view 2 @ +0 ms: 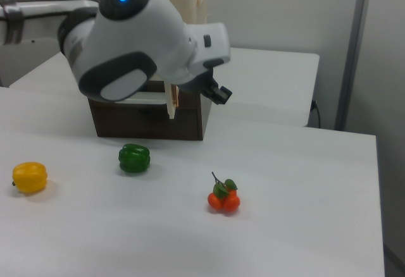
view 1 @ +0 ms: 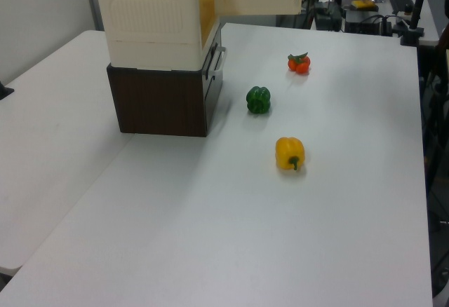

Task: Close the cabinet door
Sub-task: 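Push the gripper against the open door's outer face, swinging it shut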

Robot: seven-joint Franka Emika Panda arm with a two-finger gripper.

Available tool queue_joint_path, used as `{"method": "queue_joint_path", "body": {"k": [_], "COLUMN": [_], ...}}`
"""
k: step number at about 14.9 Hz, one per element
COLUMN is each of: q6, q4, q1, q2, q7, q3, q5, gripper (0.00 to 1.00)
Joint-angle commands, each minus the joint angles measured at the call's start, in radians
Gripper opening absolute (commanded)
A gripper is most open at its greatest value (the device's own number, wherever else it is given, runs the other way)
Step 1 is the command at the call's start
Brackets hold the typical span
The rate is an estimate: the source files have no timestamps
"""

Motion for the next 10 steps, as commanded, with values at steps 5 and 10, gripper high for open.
{"method": "queue_joint_path", "body": {"k": [5,10], "q6": [0.029,-0.017], "q4": [0.008,-0.003], "q1": [0.021,0.023], "q2": [0.032,0.026], "q7": [-0.001,-0.001], "q3": [0.062,0.116], "q5": [0.179,0.179], "gripper": [0.0,0.0]}}
